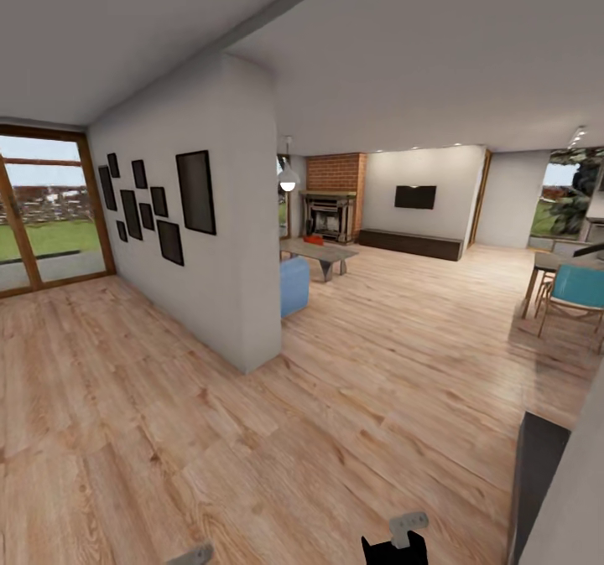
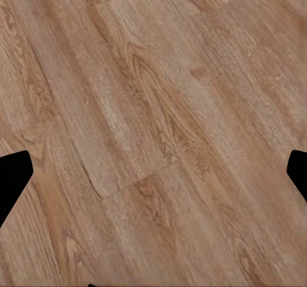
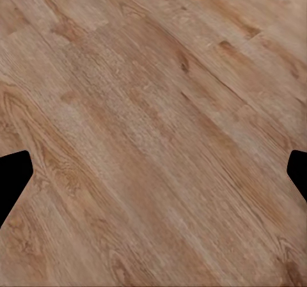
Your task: Move the two storage containers from the living room to the garage. In the garage, place one container on the floor and stack the other container on top of it (either order is fine).
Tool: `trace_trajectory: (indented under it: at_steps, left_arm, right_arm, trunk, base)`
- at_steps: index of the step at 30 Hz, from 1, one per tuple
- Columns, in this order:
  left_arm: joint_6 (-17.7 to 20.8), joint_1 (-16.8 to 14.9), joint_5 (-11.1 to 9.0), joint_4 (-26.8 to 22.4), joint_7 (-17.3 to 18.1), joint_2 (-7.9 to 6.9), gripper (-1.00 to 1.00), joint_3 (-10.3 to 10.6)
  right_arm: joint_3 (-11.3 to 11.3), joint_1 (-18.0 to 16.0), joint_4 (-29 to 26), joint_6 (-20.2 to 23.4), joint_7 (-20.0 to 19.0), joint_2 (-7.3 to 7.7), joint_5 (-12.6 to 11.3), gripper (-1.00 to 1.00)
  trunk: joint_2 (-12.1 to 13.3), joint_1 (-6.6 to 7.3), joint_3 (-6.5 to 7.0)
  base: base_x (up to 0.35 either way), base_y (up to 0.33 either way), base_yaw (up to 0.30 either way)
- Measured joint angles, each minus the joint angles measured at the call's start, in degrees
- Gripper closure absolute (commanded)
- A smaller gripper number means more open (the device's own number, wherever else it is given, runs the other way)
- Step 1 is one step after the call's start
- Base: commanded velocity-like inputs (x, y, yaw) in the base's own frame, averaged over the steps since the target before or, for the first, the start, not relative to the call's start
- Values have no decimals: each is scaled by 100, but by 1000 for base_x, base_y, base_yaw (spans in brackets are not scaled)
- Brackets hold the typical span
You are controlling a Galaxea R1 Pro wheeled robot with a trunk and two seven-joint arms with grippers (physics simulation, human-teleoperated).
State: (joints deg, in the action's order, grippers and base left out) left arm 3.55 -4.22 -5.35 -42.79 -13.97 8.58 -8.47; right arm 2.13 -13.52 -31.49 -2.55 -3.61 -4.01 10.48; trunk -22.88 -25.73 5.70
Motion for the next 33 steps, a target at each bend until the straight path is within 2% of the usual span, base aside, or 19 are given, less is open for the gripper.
trace_trajectory:
  at_steps: [13, 33]
  left_arm:
    - [0, 0, 17, 0, 0, 8, -100, 0]
    - [-1, -1, 26, 3, -6, 9, -100, 1]
  right_arm:
    - [1, 0, 0, 0, -2, 0, -3, -100]
    - [1, 1, -2, 7, -1, 1, -2, -100]
  trunk:
    - [0, 0, 0]
    - [0, 0, 0]
  base:
    - [325, 0, -19]
    - [325, 0, -249]
